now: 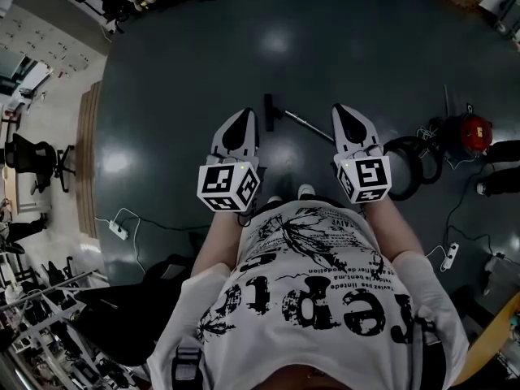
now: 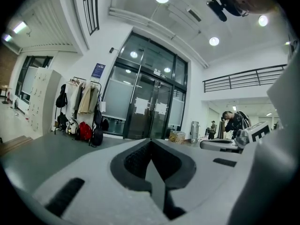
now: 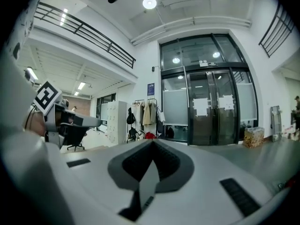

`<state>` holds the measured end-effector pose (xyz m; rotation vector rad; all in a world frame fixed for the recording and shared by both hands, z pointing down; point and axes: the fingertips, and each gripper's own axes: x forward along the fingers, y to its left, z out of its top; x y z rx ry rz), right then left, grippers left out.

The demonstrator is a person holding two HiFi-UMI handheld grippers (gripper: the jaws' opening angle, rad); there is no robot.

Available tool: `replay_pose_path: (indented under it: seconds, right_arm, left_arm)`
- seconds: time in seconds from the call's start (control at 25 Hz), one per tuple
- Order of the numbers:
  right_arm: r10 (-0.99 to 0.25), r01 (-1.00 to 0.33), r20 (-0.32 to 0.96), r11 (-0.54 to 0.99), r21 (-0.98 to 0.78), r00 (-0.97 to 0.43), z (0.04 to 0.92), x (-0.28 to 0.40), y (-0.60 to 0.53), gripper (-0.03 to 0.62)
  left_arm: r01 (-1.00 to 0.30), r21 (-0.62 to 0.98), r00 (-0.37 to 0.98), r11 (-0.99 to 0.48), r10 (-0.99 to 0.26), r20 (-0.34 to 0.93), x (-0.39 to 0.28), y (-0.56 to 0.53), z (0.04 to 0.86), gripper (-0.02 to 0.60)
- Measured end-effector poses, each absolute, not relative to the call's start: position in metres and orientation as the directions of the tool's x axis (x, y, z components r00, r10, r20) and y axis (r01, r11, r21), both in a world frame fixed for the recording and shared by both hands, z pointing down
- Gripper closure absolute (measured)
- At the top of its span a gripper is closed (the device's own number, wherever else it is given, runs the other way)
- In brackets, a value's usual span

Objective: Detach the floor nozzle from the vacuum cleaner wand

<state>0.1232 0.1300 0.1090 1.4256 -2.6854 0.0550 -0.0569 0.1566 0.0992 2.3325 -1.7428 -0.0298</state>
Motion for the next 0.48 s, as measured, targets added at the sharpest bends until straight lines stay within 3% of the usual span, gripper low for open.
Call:
replay_pose_path:
  seconds: [0.48]
  right_arm:
    - [-0.838,-0.839,0.099,0.542,0.050,-0.536,0.108,0.118,0.116,0.594]
  left_arm:
    - [-0.964,0.196,0.213,-0.182,-0.965,0.153,-0.077,0.142,0.107,0.578]
